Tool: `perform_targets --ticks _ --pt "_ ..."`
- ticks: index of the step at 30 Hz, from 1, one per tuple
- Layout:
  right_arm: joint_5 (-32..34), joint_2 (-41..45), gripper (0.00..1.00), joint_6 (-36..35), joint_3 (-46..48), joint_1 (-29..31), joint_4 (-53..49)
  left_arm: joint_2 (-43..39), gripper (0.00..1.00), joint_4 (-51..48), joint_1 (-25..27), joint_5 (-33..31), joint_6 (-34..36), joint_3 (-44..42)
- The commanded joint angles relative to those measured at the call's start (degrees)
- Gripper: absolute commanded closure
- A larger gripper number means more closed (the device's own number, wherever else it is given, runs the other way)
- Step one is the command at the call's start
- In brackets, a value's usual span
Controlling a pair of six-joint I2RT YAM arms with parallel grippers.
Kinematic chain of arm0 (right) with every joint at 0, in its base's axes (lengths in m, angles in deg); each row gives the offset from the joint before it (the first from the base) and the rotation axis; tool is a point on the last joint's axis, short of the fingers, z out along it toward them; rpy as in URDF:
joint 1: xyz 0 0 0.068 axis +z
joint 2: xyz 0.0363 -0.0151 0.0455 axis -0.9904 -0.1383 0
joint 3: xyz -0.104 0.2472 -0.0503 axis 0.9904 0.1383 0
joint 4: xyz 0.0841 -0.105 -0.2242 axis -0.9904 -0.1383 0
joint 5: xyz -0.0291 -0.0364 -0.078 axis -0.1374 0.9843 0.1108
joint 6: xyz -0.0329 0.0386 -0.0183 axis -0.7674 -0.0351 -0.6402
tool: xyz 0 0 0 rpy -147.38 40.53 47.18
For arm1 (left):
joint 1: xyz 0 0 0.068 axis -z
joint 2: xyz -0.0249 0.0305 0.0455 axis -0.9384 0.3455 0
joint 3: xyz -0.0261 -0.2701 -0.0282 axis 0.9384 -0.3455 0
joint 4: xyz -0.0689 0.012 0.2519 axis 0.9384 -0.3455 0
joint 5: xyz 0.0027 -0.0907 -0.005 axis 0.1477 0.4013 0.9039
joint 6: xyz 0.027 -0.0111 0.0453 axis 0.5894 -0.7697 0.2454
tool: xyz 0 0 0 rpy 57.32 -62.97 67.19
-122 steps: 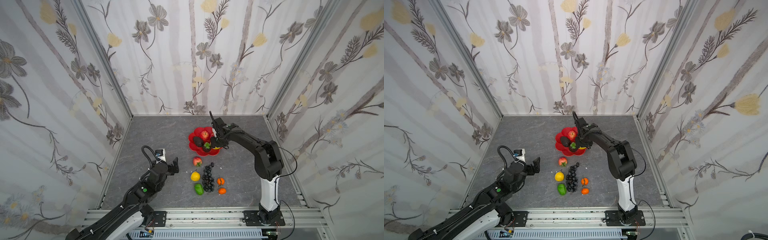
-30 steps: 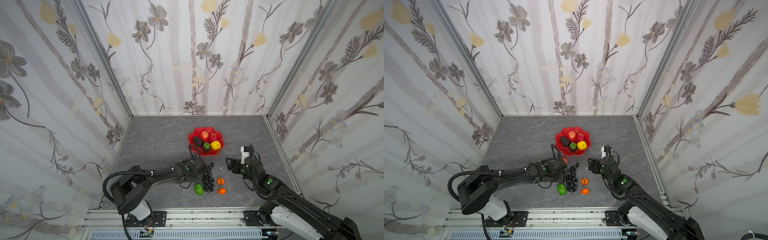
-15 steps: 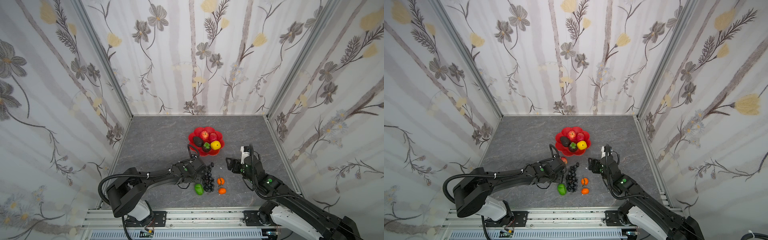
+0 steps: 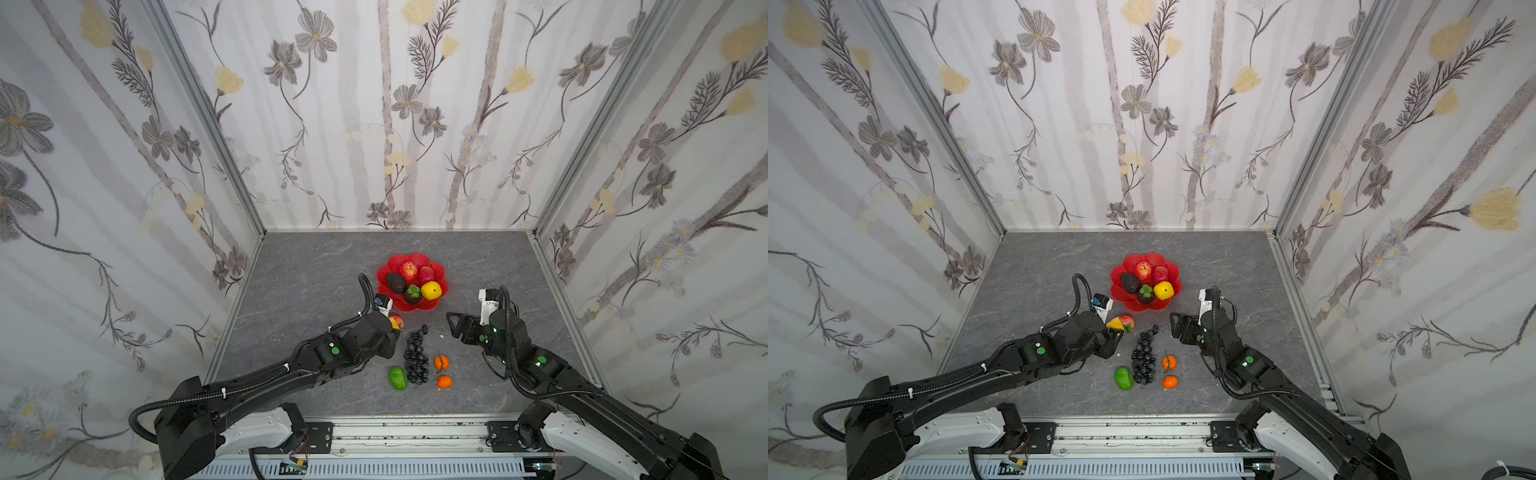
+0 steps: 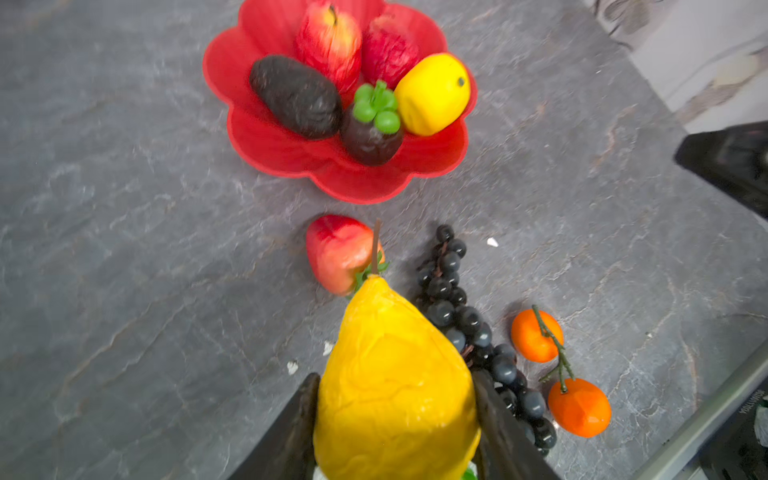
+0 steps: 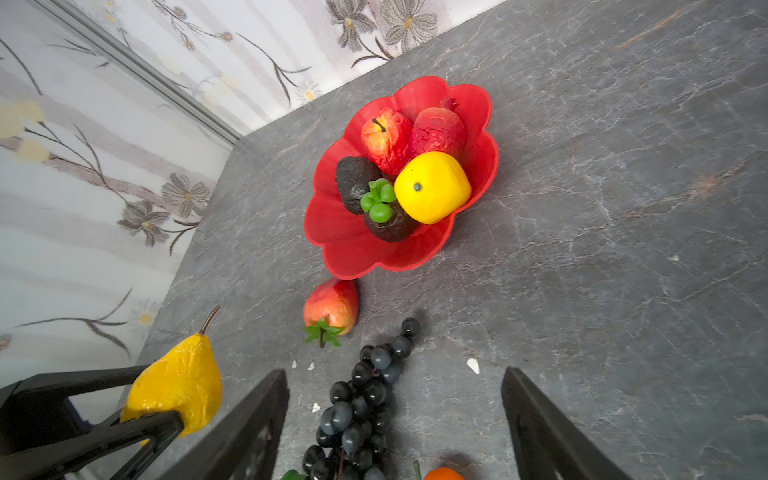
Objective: Place and organize the fake fruits in the fruit bowl
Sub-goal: 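Close the left gripper on the yellow pear and lift it, then carry the pear toward the right gripper while the right gripper closes on it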
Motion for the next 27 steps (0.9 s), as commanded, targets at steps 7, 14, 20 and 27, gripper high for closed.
perform_targets --ticks 7,14,20,27 --pt "-5.14 -2.45 0.19 3.52 -3.15 4.68 8.48 5.78 0.48 30.51 0.14 6.93 18.43 -2.52" --pt "-5.8 -3.36 0.19 3.99 -3.9 7.27 8.89 10.76 0.48 42.7 0.81 9.01 23.75 -4.91" --pt "-7.27 -5.5 0.21 3.73 -5.19 7.32 8.3 11.0 0.48 46.7 2.28 9.17 26.63 -6.53" --pt "-9.28 -7.96 0.24 3.75 -7.14 7.49 8.37 10.03 0.48 48.45 3.09 8.28 27.7 -8.56"
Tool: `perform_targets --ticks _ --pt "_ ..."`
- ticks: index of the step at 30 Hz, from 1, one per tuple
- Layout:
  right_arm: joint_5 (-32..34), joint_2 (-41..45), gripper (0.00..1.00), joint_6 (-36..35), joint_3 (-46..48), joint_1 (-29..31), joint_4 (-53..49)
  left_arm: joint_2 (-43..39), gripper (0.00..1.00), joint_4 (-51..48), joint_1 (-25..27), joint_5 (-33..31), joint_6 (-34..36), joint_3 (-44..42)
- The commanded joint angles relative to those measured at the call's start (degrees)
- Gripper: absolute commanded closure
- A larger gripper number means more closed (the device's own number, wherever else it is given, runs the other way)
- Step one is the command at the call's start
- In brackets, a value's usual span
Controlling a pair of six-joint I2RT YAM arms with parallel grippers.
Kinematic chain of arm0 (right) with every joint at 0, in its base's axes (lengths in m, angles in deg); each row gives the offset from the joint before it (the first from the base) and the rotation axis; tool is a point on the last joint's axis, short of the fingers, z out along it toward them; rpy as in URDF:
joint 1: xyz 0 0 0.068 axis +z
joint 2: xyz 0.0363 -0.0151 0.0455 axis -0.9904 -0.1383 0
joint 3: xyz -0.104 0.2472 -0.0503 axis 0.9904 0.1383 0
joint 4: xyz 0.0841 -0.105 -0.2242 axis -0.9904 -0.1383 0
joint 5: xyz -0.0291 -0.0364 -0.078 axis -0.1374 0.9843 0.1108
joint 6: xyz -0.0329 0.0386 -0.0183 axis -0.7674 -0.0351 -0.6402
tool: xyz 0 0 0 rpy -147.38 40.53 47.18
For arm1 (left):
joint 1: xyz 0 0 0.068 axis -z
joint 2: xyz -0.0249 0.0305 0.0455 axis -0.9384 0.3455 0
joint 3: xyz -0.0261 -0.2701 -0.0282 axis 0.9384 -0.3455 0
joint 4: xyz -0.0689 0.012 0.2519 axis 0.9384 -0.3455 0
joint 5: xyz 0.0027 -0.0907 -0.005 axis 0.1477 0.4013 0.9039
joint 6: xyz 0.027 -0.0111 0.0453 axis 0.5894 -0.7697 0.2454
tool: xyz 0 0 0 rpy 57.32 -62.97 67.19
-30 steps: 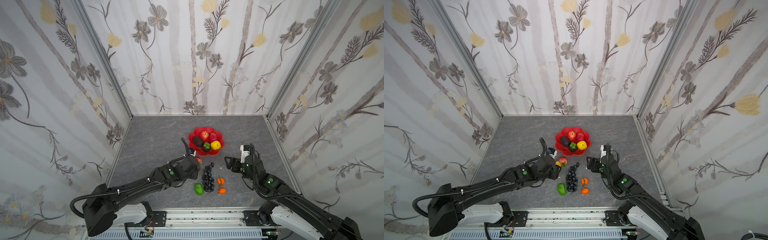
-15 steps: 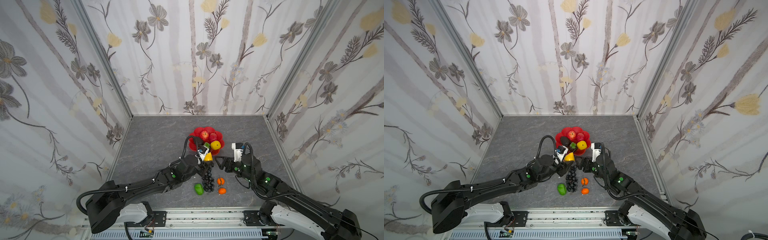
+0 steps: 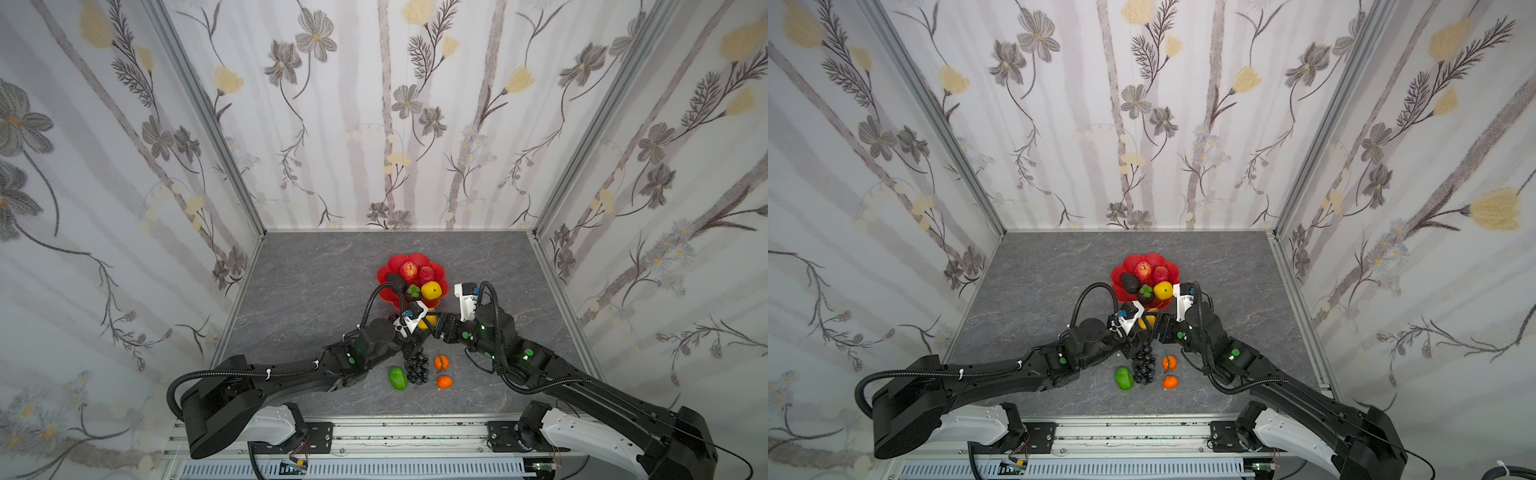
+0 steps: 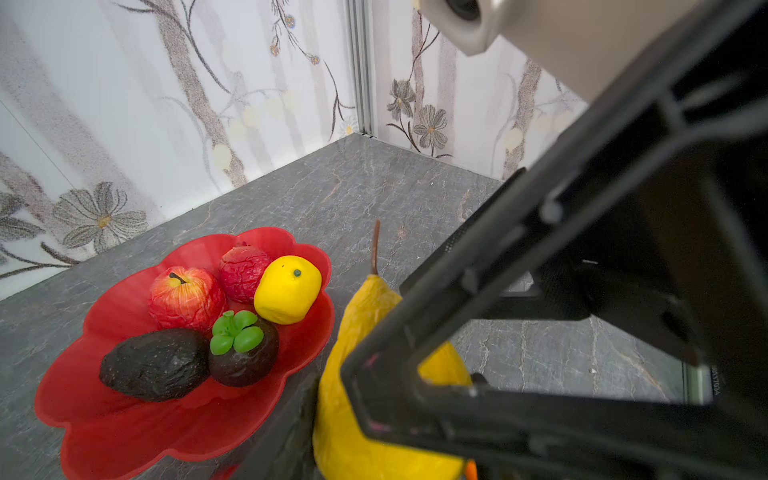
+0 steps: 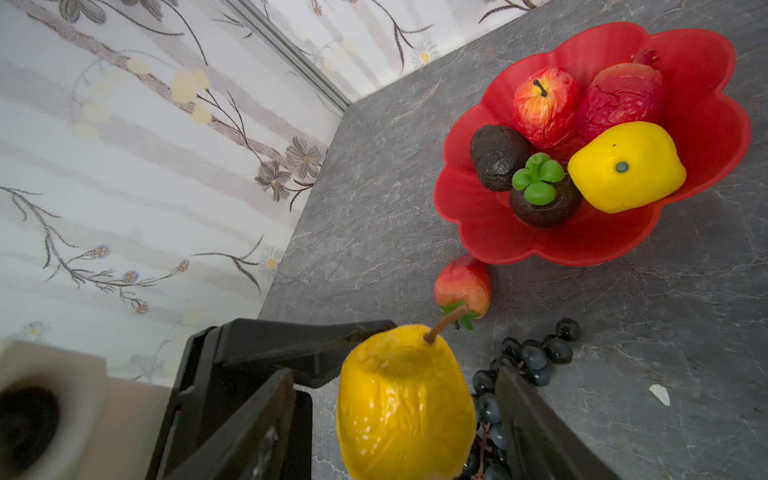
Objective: Place and organize the fake fruits in the fruit bowl
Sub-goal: 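Carry the pear toward the right gripper while the right gripper closes on it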
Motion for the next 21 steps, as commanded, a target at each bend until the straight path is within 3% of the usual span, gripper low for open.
perform_targets --ticks 1,10,21 --pt "-1.86 -1.13 0.25 0.25 -1.71 0.16 1.31 -0.78 0.48 3.82 0.27 -0.57 1.69 -0.75" --pt "-3.29 -4.09 0.33 -0.72 -3.82 0.85 -0.6 -2.17 0.48 5.5 0.26 -3.59 2.38 -2.02" --pt "-5.07 -7.13 0.44 -1.16 -5.24 1.42 0.05 -3.06 0.47 6.18 0.27 -2.88 2.58 -2.63"
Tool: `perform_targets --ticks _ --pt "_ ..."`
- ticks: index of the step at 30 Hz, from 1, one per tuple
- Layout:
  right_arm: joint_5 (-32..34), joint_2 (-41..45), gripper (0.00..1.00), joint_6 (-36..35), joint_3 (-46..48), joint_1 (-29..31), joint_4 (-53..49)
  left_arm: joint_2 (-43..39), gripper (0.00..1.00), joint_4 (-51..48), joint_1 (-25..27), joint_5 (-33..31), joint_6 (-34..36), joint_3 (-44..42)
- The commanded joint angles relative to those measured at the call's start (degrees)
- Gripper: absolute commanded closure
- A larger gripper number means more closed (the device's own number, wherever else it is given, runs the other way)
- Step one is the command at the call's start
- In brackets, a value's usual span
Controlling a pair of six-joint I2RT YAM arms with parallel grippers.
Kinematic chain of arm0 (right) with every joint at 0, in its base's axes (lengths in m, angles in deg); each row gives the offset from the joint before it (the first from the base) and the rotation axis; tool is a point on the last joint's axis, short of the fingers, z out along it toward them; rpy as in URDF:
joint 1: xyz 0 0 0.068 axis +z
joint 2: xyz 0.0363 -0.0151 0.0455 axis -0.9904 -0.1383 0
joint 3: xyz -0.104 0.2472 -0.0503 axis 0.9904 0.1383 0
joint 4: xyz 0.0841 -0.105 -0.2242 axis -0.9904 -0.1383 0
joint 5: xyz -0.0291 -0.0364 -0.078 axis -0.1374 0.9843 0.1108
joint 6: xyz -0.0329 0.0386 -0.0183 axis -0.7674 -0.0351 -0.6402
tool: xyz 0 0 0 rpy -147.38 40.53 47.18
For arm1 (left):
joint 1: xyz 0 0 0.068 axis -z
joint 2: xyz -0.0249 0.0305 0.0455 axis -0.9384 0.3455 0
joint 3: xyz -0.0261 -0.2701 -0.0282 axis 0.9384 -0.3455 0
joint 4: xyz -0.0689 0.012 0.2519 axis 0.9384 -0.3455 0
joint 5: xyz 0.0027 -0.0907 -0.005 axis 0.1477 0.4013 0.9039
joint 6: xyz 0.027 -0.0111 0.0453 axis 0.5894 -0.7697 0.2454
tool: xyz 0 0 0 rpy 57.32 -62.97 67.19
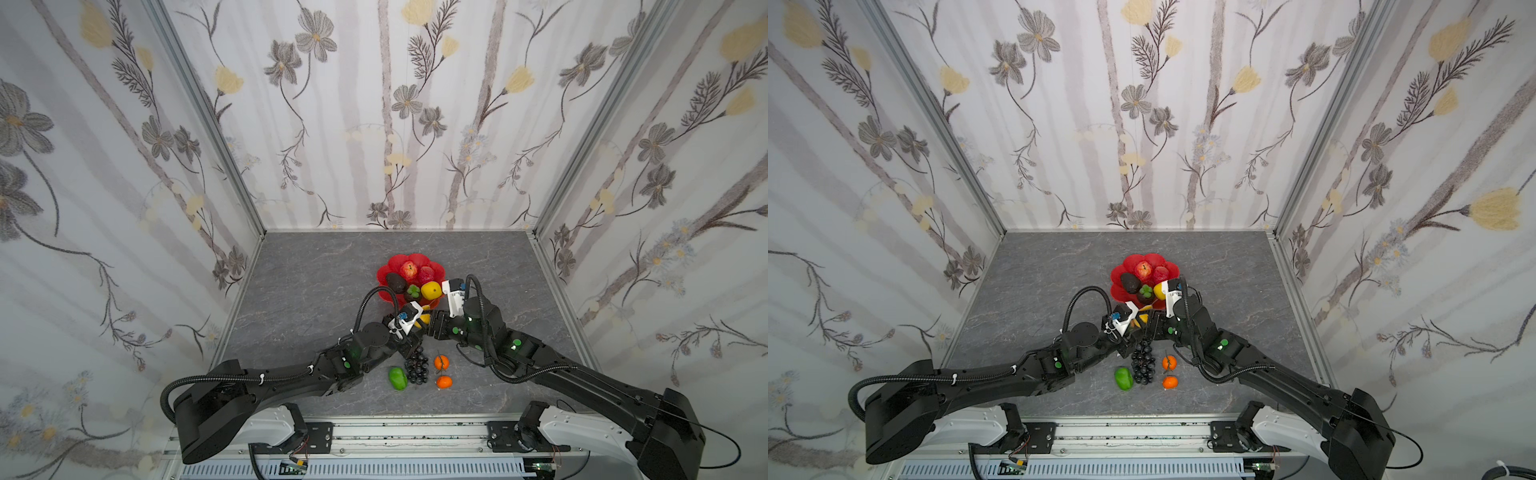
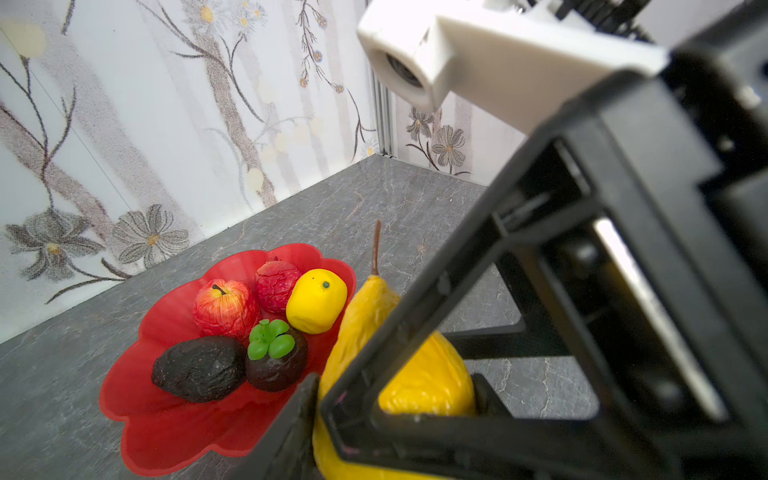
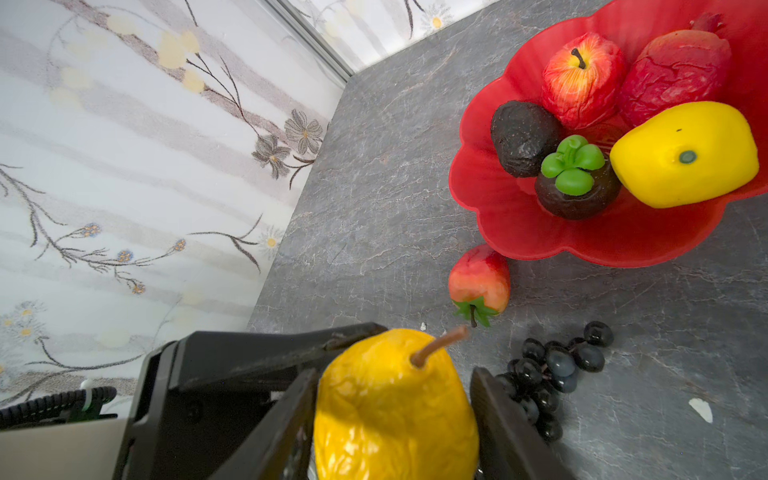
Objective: Place and organize the fake fruits in the fruit bowl
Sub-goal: 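Carry the pear toward the right gripper while the right gripper closes on it, then carry the pear over the red bowl with the right gripper while left withdraws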
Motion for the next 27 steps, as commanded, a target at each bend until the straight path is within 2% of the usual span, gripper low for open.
perform_targets --ticks 1,8,11,15,20,24,27 --pt "-2.52 -0.6 0.46 -0.59 -0.78 0.42 1.01 -0.6 0.46 3.04 0.02 0.95 0.62 -0.06" --pt "-1.95 -0.83 0.56 -1.9 -1.71 0.77 0.65 -0.53 0.42 1.79 0.03 1.41 0.74 -0.23" --pt "-1.02 -0.95 0.57 -2.43 -2.23 0.83 -0.1 -0.53 0.27 -2.35 0.06 0.73 0.33 0.57" --pt "1.9 -1.79 0.58 -4.18 -4.3 0.84 -3.0 -3.25 0.12 -4.2 0.02 -1.25 -0.56 -0.43" --pt "9.58 -3.77 0.58 -9.09 -9.14 0.7 -8.71 -8.99 0.04 -5.97 -0.69 -6.95 -3.1 -4.24" --pt "15.24 -6.68 0.58 -13.18 -12.9 0.21 -10.73 -15.34 0.03 -18.9 -3.13 -16.42 -8.86 -3.57" --pt "16.57 -9.5 0.58 -15.23 -16.87 -1.2 -11.63 -20.7 0.03 -25.12 -5.71 -21.35 -11.95 -5.02"
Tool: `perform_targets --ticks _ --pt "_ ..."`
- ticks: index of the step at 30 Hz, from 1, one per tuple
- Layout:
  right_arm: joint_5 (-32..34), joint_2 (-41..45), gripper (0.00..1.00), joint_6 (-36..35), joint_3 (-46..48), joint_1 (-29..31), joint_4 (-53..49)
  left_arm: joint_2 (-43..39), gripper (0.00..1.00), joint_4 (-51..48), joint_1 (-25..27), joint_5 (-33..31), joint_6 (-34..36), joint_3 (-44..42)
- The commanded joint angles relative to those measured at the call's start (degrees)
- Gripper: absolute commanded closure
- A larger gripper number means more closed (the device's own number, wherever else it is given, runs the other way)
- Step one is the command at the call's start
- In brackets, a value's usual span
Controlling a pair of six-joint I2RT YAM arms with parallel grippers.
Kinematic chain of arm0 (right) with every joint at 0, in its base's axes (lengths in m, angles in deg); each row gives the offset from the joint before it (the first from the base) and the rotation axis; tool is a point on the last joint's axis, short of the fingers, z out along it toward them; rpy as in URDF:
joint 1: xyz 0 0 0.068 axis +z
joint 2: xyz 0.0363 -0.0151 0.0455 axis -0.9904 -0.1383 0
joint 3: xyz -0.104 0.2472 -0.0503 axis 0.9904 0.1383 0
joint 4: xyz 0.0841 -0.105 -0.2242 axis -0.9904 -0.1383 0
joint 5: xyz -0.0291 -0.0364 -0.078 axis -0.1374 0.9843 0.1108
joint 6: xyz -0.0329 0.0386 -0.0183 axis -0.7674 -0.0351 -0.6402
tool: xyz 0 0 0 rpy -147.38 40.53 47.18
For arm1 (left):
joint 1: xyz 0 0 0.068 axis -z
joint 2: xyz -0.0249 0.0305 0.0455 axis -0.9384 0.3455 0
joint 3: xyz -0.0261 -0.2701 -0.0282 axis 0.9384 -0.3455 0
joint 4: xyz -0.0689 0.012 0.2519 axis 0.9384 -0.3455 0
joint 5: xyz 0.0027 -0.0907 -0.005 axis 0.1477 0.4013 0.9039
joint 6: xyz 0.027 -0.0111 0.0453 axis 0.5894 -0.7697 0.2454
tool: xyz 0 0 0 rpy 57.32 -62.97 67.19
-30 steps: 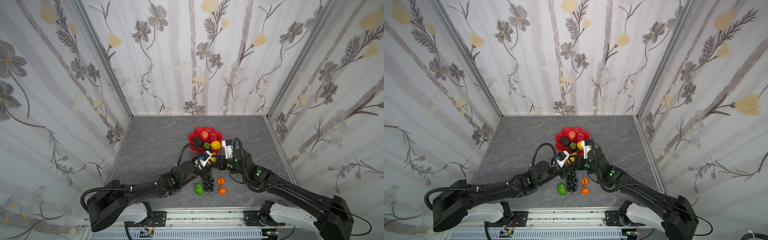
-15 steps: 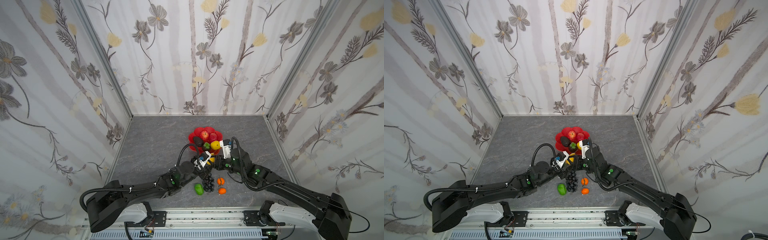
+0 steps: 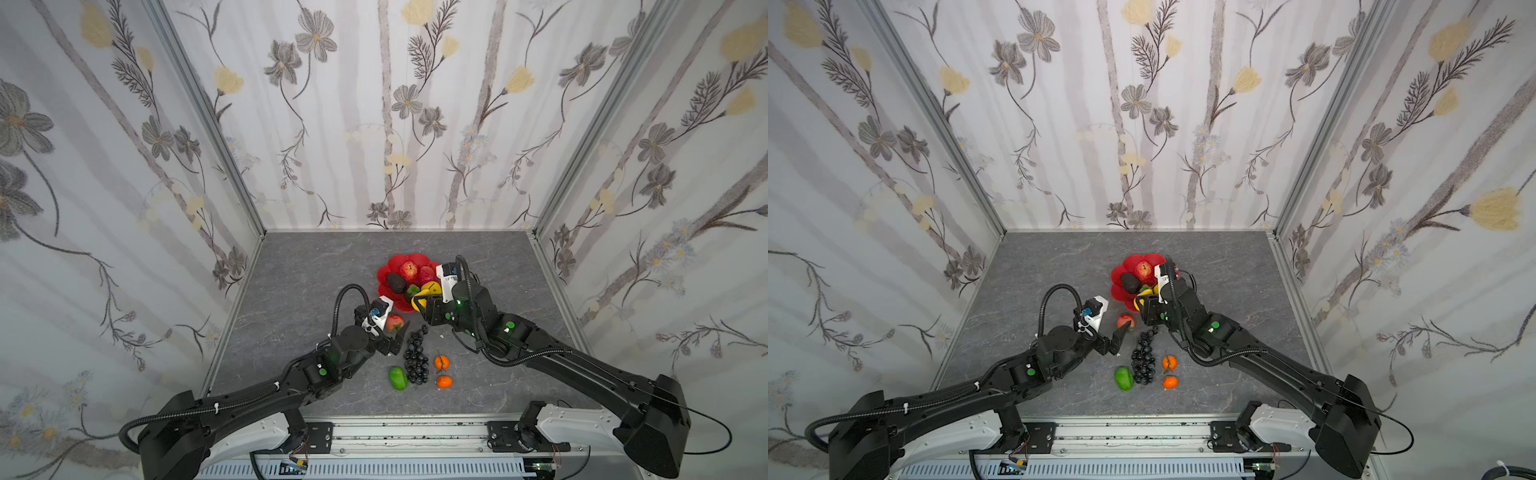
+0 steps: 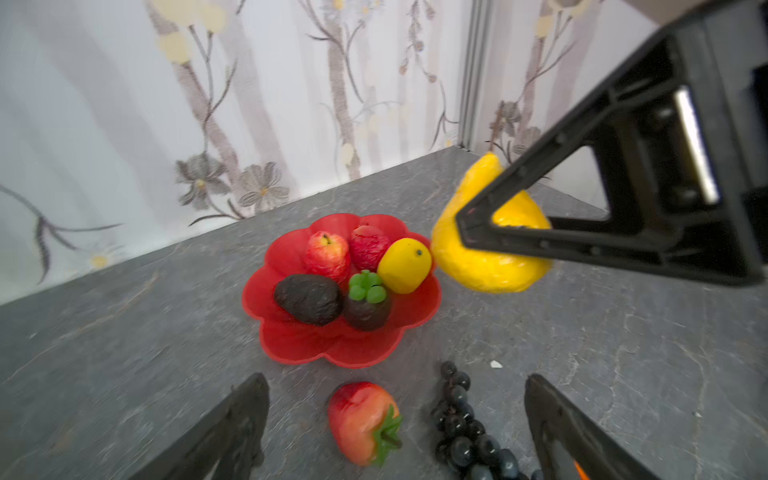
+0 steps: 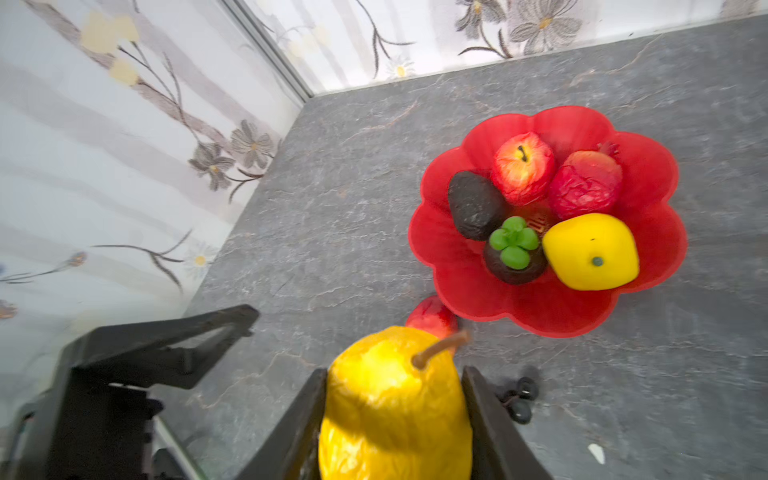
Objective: Place and organize the fake fruits in the fruit bowl
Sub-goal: 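Carry the pear over the red bowl with the right gripper while left withdraws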
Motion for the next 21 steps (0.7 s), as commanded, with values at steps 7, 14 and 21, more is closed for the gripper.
perform_targets --ticks 7,14,21 --pt "2.14 -9.06 0.59 -5.49 -9.16 -7.33 -2.36 -13.69 0.0 -16.38 -11.54 -7.74 -11.62 -6.07" --pt "1.9 -19.1 0.59 -9.1 -18.94 -9.91 -5.01 -16.15 0.0 -14.72 -15.29 -4.88 -12.64 -8.86" --pt "2.98 -29.43 0.58 -13.08 -30.44 -11.72 -9.78 -18.1 0.0 -15.17 -15.42 -4.84 -11.54 -9.18"
